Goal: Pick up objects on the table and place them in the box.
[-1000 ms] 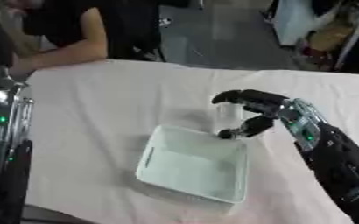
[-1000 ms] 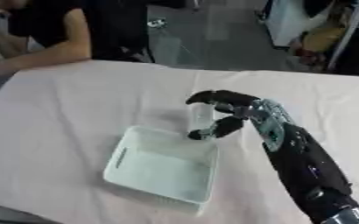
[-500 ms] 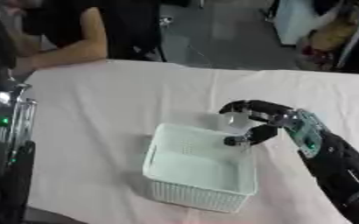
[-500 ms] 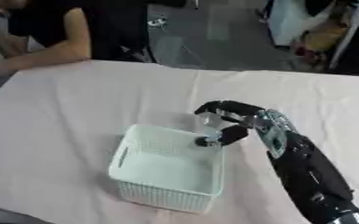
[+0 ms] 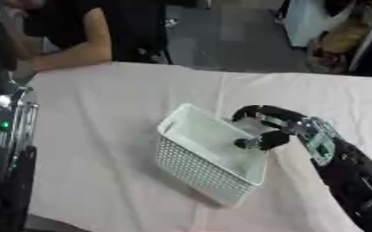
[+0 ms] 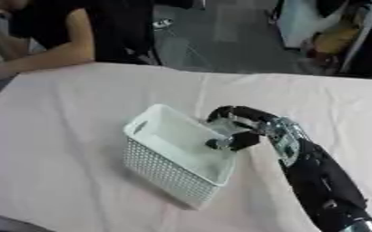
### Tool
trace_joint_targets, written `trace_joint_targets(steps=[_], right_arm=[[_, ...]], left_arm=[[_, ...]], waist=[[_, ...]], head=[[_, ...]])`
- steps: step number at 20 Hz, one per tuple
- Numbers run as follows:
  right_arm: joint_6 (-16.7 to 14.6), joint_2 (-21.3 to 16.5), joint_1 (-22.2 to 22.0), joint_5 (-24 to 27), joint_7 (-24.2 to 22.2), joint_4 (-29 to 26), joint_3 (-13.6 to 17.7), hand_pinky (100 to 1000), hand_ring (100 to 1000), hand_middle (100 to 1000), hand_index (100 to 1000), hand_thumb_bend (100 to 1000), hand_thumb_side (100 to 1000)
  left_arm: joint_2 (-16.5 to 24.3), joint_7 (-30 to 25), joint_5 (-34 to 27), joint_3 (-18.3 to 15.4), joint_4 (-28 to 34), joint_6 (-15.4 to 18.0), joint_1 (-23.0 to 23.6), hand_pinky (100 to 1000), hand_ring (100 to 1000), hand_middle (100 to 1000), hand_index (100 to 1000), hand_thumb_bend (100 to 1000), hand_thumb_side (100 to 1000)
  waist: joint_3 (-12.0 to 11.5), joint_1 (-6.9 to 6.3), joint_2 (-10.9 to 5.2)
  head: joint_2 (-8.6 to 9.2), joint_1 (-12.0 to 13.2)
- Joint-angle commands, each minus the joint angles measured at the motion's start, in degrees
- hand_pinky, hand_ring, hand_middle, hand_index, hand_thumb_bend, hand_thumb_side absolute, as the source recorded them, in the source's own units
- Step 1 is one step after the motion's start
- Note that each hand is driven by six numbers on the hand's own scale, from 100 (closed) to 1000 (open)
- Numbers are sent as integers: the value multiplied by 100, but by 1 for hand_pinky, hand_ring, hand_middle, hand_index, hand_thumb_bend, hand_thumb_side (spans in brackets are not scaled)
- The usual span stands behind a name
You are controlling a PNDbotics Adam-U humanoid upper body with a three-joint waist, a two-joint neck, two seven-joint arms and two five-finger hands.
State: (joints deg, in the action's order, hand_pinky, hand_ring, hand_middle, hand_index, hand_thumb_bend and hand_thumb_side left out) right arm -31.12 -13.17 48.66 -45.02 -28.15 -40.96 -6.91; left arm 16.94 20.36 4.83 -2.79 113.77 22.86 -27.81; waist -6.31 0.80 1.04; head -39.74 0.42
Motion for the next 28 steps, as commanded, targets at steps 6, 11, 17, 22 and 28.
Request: trace_joint_targets(steps=[6, 11, 17, 22, 28], right_arm=[[-36, -281, -62, 295, -157, -440, -177, 716, 883, 894, 940, 440, 725], [158, -484, -87, 730, -560, -1275, -346, 727, 900, 908, 951, 426, 735], [435, -635, -104, 975, -785, -1766, -416, 736, 914, 919, 960, 417, 759], [540, -682, -116, 1108, -790, -1853, -398, 736, 915, 919, 960, 416, 769], [608, -727, -112, 1013, -759, -1741, -341, 733, 913, 918, 957, 423, 745]], left_arm=[[58, -16, 29, 17, 82, -12, -94, 575, 616, 671, 786, 228, 662], [80, -19, 27, 18, 82, -23, -80, 575, 616, 671, 786, 227, 662], [95, -17, 28, 18, 82, -31, -68, 574, 616, 671, 786, 225, 662], [101, -21, 29, 20, 82, -38, -62, 574, 615, 670, 786, 224, 663], [99, -31, 26, 28, 82, -39, -68, 574, 615, 670, 786, 224, 663]], waist=[[6, -9, -65], [16, -3, -79], [28, -1, -92], [35, -4, -96], [31, -5, -94]], head=[[65, 21], [58, 44], [69, 56], [78, 66], [93, 54]])
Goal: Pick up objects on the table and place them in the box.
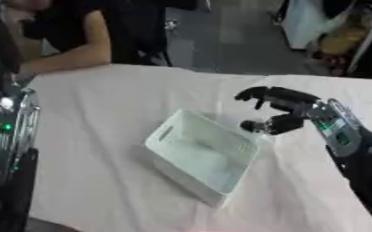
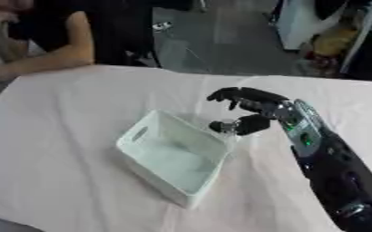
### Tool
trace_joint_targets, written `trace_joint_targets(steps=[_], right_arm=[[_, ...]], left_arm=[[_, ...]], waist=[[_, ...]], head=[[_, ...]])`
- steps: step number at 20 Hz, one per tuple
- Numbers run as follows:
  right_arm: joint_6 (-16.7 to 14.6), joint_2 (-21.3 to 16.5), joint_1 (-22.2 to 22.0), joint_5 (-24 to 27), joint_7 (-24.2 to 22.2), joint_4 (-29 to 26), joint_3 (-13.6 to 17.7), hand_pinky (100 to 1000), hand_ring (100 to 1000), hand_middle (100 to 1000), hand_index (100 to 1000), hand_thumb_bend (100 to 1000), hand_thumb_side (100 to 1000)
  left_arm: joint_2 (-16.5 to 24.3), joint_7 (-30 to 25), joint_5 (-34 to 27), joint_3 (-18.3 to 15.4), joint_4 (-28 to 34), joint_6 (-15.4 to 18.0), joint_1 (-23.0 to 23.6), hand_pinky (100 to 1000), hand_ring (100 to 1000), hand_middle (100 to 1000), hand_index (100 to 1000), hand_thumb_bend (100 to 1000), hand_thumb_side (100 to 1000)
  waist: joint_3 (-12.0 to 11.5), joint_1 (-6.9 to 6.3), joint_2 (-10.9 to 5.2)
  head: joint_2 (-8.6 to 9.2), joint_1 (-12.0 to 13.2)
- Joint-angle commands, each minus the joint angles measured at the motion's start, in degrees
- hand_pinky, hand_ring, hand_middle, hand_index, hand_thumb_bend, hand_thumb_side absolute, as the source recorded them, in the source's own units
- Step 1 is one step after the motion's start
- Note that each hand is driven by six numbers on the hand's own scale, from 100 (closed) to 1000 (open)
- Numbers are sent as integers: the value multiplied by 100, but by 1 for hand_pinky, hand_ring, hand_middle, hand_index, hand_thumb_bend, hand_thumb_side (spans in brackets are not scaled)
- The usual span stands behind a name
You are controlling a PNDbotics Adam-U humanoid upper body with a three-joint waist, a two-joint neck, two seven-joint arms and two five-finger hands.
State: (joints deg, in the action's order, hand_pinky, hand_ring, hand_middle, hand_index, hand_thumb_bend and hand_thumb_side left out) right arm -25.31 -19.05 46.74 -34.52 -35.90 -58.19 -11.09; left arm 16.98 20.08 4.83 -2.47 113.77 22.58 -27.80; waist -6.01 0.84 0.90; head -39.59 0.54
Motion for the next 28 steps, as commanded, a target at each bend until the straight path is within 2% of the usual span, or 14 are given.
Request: trace_joint_targets(steps=[1, 4, 10, 28], right_arm=[[32, -146, 71, -63, 31, 34, 96, 733, 913, 918, 957, 423, 745], [33, -196, 38, -153, 82, 197, 157, 732, 911, 916, 954, 430, 714], [0, -292, -38, -343, 239, 491, 274, 731, 911, 915, 953, 426, 715], [-68, -348, -70, -373, 332, 505, 293, 732, 912, 916, 952, 421, 714]], left_arm=[[92, -3, 24, -4, 82, -10, -72, 574, 615, 670, 786, 224, 663], [92, -3, 25, -4, 82, -7, -80, 574, 615, 670, 786, 223, 663], [104, 6, 33, -8, 82, -11, -82, 573, 615, 670, 786, 221, 665], [113, 16, 47, -7, 82, -24, -63, 573, 615, 670, 786, 221, 666]], waist=[[0, -8, -78], [2, -6, -70], [16, -8, -57], [24, -11, -78]], head=[[81, 44], [84, 66], [71, 104], [100, 91]])
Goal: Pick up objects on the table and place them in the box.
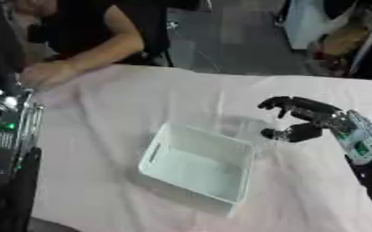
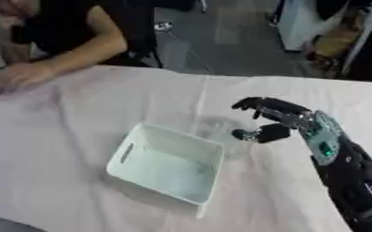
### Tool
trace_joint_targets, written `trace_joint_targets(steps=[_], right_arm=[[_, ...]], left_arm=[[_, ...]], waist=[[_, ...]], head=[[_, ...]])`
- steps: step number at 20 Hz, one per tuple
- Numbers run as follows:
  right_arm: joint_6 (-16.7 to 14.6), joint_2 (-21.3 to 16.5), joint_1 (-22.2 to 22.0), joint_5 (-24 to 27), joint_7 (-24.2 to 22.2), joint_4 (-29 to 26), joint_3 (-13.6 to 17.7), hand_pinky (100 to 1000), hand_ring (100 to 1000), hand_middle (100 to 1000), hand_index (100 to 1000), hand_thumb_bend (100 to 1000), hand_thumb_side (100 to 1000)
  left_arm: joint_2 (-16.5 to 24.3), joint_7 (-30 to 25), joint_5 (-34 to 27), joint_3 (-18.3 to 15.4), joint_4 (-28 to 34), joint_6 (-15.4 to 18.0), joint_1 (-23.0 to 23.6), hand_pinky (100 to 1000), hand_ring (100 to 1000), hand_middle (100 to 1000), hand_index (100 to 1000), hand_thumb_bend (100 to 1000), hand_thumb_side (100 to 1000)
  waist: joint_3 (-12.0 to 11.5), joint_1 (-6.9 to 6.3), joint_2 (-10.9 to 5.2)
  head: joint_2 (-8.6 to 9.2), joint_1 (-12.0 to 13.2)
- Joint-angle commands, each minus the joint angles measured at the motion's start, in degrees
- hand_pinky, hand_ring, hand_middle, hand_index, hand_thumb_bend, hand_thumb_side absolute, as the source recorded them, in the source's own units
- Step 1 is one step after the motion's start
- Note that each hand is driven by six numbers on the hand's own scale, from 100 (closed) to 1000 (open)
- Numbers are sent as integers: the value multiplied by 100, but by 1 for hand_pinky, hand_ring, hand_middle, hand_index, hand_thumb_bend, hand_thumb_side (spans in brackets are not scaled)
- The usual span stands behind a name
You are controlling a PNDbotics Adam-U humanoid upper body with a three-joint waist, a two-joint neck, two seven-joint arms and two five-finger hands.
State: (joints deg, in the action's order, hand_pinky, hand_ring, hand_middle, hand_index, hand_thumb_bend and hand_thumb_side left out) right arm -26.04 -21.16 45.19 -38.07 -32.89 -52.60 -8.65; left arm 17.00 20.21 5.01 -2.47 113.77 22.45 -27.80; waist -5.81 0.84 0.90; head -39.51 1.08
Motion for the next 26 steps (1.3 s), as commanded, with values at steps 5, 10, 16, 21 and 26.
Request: trace_joint_targets(steps=[5, 10, 16, 21, 26], right_arm=[[-7, -138, 85, -9, 24, -61, 43, 732, 911, 915, 952, 419, 713], [-17, -125, 70, -28, -4, -29, 27, 732, 909, 913, 948, 413, 705], [-45, -16, 44, -162, -9, 159, 25, 731, 909, 913, 948, 409, 711], [-86, 100, 53, -259, 25, 273, 36, 728, 908, 912, 947, 402, 715], [-116, 222, 117, -341, 34, 375, 33, 725, 905, 911, 946, 398, 714]], left_arm=[[108, 4, 28, -6, 82, -9, -62, 573, 615, 670, 786, 222, 665], [110, 1, 29, -3, 82, -10, -66, 573, 615, 670, 786, 221, 666], [103, 3, 30, -3, 82, -2, -91, 573, 615, 670, 785, 222, 665], [84, 4, 31, 1, 82, 9, -116, 574, 615, 669, 785, 223, 664], [68, -7, 31, 10, 82, 17, -134, 574, 616, 670, 785, 225, 663]], waist=[[1, -9, -84], [2, -9, -81], [-4, -18, -50], [-18, -21, -27], [-36, -21, -22]], head=[[99, 41], [109, 52], [131, 67], [151, 69], [173, 67]])
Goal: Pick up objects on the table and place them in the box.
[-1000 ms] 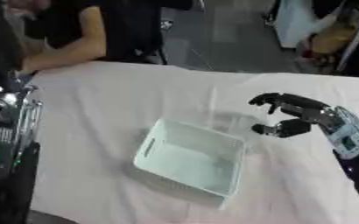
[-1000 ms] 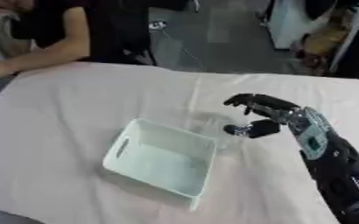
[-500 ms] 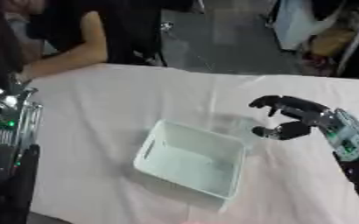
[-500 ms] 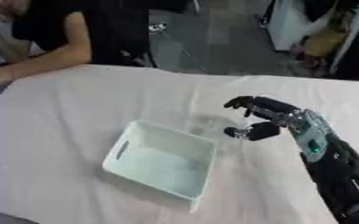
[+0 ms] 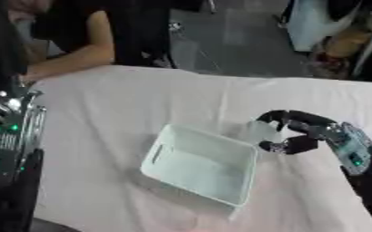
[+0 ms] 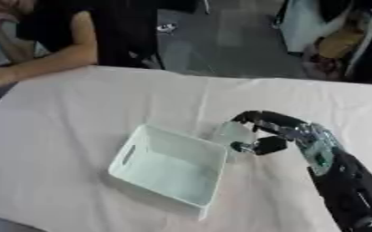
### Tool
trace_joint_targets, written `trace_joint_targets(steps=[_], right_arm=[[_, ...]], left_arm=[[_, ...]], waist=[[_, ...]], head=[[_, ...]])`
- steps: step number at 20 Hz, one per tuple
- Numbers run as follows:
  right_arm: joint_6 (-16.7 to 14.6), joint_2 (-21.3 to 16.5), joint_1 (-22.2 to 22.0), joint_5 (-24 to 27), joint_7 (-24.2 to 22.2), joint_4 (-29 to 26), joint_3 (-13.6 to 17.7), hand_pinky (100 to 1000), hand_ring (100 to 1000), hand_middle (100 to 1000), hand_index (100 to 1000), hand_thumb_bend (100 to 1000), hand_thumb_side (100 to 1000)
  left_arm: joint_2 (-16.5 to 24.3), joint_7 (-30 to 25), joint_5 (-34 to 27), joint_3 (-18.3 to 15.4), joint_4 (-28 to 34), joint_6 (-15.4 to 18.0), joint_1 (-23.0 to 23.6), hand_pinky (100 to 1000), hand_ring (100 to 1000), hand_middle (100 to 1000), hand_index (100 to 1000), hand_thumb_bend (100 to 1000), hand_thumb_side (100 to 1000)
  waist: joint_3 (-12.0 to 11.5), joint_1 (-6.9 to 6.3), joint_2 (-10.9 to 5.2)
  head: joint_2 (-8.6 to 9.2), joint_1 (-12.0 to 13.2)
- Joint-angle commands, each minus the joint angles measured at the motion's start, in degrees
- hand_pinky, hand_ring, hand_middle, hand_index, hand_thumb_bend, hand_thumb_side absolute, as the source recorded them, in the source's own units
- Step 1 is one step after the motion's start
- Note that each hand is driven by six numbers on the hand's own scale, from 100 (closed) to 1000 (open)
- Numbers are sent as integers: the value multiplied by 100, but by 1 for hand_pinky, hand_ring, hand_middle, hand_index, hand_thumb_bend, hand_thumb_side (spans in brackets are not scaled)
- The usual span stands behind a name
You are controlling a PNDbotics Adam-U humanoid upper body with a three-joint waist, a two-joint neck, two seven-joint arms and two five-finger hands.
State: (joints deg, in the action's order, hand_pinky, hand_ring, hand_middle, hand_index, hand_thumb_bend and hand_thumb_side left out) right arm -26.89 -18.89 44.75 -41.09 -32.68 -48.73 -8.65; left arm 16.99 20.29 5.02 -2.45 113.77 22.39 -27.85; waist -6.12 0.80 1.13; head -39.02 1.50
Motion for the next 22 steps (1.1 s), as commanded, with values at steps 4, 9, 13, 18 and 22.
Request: trace_joint_targets(steps=[4, 9, 13, 18, 22], right_arm=[[-66, 119, 263, -84, 33, 38, 25, 705, 884, 899, 935, 378, 695], [-90, 322, 372, -134, 153, 120, 40, 454, 674, 747, 813, 146, 463], [-139, 426, 347, -168, 312, 66, -8, 216, 458, 574, 664, 100, 243], [-177, 465, 245, -115, 496, 12, -61, 103, 338, 381, 471, 100, 100], [-173, 449, 197, 16, 526, 54, -82, 100, 310, 330, 385, 100, 100]], left_arm=[[57, -23, 29, 18, 82, 25, -137, 574, 616, 670, 785, 225, 661], [36, -42, 17, 34, 82, 28, -151, 574, 616, 670, 785, 226, 661], [18, -49, 14, 35, 82, 40, -166, 576, 617, 671, 785, 232, 657], [8, -50, 16, 32, 82, 55, -177, 577, 617, 671, 785, 236, 654], [9, -52, 16, 31, 82, 57, -176, 577, 617, 671, 785, 235, 654]], waist=[[-22, -17, -46], [-47, -19, -44], [-66, -12, -41], [-76, -1, -47], [-75, 1, -51]], head=[[134, 16], [143, -1], [145, 5], [140, 41], [143, 45]])
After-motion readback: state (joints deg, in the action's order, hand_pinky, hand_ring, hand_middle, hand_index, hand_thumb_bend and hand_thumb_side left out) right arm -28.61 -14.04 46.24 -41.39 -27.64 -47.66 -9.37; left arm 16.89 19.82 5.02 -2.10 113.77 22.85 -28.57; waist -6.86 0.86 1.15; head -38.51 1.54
